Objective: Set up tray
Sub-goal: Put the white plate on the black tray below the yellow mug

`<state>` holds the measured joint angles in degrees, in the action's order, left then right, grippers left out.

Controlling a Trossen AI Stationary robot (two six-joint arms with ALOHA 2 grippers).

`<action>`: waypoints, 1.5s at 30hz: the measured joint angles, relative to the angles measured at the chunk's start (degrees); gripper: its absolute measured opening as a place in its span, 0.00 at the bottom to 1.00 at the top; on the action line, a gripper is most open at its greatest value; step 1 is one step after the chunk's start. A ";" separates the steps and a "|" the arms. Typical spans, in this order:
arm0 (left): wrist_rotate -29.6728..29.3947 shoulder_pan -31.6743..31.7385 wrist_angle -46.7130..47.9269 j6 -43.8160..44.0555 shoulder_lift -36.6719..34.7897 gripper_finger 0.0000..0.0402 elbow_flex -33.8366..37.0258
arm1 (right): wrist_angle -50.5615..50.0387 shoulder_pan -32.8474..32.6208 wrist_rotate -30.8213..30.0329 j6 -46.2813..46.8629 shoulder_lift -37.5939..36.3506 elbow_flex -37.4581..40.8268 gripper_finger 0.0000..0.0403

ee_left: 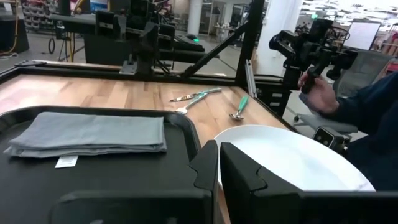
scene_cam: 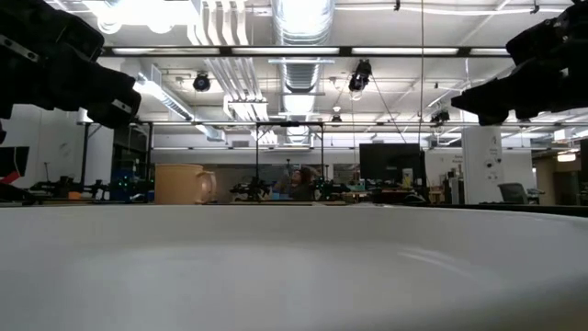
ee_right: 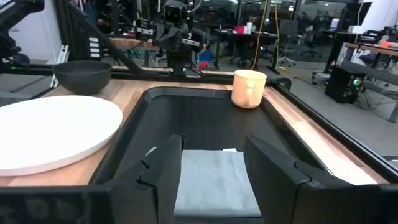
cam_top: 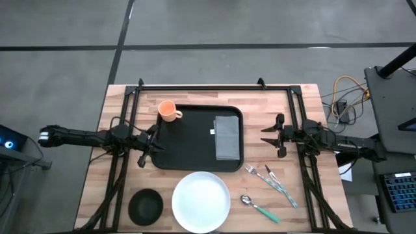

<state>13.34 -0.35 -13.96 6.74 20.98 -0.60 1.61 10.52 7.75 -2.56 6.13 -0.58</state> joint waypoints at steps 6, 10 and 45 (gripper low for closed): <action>0.09 -0.01 0.00 1.70 0.01 0.00 0.00 | -0.02 0.00 0.02 -0.80 0.00 0.00 0.41; 0.09 -0.01 0.00 2.18 0.01 0.00 -0.02 | -0.02 0.00 0.03 -0.65 0.00 0.00 0.40; 1.22 -0.09 0.02 13.81 6.19 0.53 -6.38 | 0.00 0.00 0.15 -0.86 0.01 0.00 0.39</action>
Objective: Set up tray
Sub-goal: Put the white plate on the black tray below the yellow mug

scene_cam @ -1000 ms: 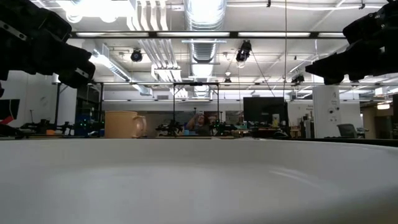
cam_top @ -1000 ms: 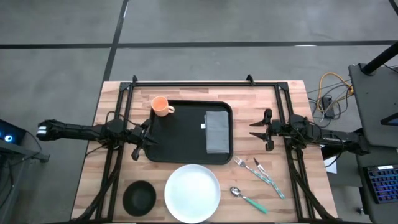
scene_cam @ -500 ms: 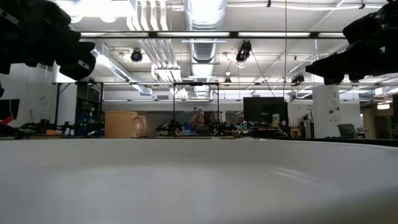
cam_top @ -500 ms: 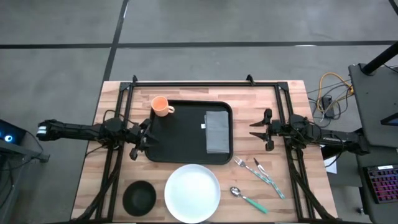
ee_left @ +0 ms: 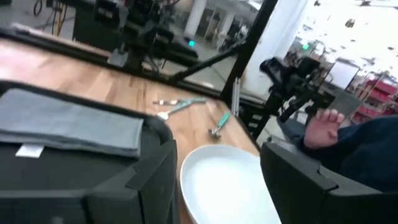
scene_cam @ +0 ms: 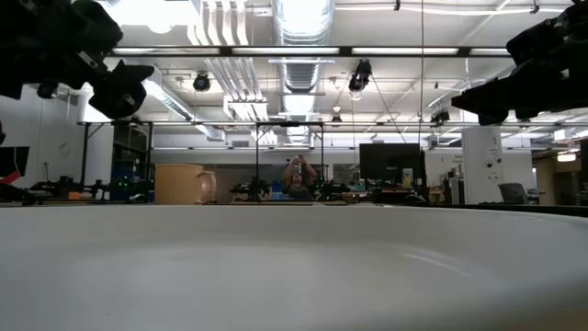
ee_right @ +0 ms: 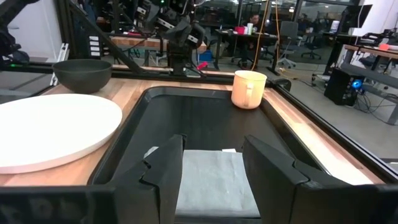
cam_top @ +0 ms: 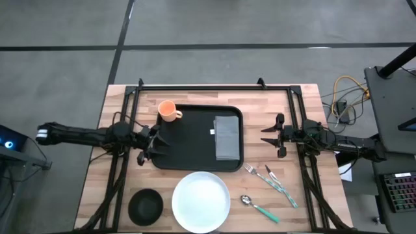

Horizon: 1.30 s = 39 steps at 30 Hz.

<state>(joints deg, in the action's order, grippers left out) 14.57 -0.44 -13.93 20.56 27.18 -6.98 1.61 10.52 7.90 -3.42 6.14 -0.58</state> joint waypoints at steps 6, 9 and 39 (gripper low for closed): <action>0.00 -0.61 3.50 0.38 11.67 0.53 -6.36 | 0.00 0.02 -0.02 -0.20 -0.01 0.00 0.39; -0.04 -1.02 9.53 0.38 18.70 0.53 -11.34 | 0.00 0.02 -0.01 -0.24 0.00 0.00 0.39; -14.64 -19.55 38.99 12.46 55.02 0.53 -42.43 | 0.24 0.00 -0.37 -0.02 0.01 0.00 0.37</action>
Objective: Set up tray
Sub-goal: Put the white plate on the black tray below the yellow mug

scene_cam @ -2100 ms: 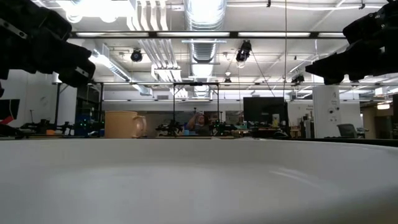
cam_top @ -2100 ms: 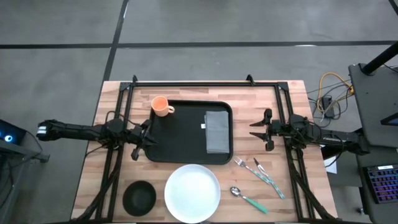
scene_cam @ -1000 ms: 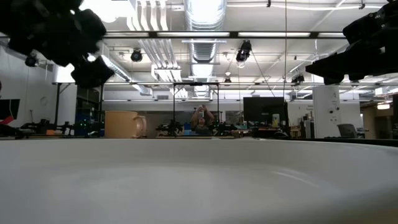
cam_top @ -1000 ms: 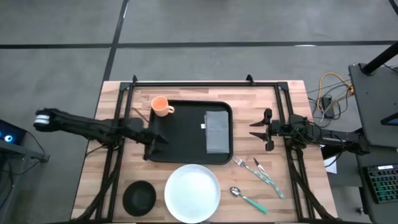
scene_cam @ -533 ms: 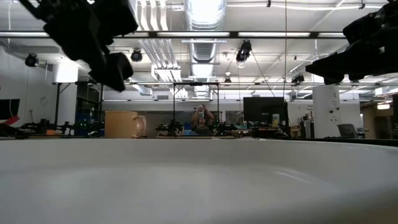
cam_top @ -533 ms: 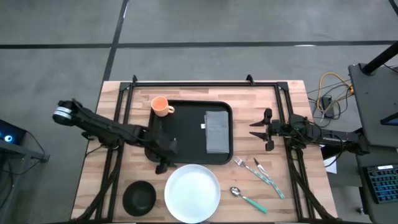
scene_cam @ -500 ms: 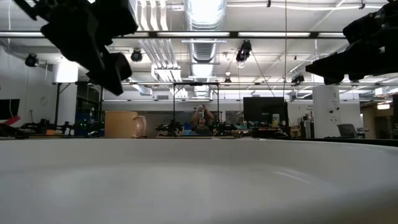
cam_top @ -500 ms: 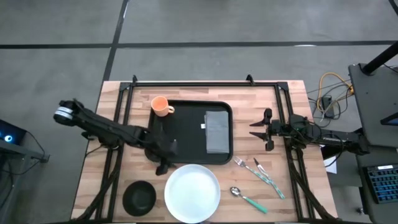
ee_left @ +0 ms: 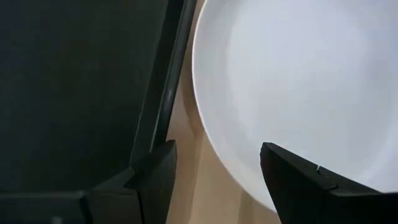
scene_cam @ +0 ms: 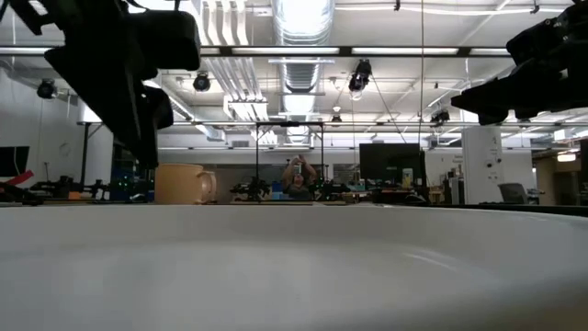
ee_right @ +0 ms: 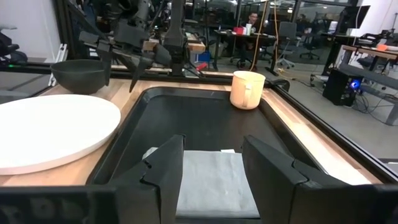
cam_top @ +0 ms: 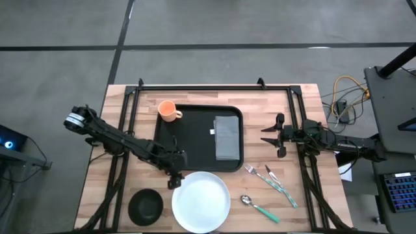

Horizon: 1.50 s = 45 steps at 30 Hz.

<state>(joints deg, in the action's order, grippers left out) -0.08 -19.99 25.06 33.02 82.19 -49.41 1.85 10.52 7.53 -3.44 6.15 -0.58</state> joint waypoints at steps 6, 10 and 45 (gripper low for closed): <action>-0.05 -1.95 -0.45 6.29 -0.04 0.53 -0.02 | 0.02 0.00 -0.02 0.00 0.00 0.00 0.37; -2.55 -4.32 -0.42 10.24 -0.04 0.53 0.06 | 0.02 0.00 -0.02 0.00 0.00 0.00 0.38; -4.72 -8.50 -6.99 21.95 6.96 0.53 4.31 | 0.04 0.02 -0.04 0.00 -0.02 0.00 0.35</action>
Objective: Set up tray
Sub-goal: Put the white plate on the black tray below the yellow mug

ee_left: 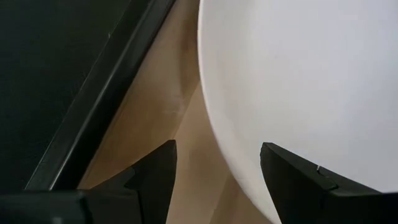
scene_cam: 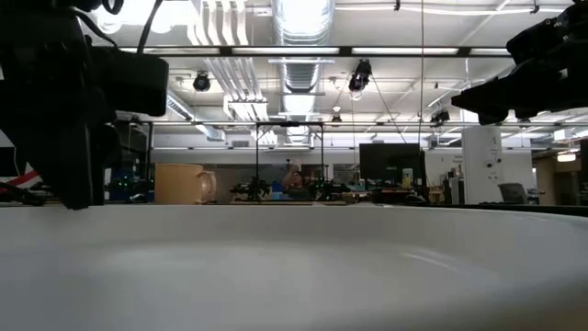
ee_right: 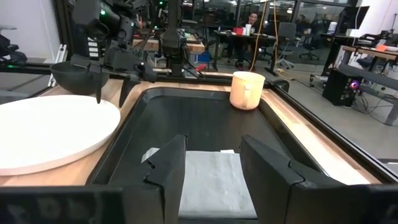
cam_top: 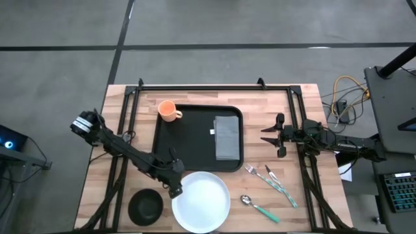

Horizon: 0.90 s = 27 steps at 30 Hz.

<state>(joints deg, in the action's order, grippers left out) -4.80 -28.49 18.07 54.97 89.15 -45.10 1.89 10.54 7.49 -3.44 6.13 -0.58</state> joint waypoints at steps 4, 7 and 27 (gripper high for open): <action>0.15 0.04 -0.04 0.22 1.34 0.53 0.00 | 0.00 0.00 0.00 -0.02 0.02 0.00 0.34; 0.15 0.04 -0.28 0.23 1.35 0.53 0.00 | 0.00 0.00 0.00 -0.02 0.00 0.00 0.34; 0.15 0.09 -3.11 -0.81 1.52 0.36 0.02 | 0.00 -0.02 0.00 0.00 0.00 0.00 0.33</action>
<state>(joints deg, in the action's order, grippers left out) -4.64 -28.40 14.96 54.16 90.67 -45.08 1.89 10.53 7.49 -3.44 6.13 -0.58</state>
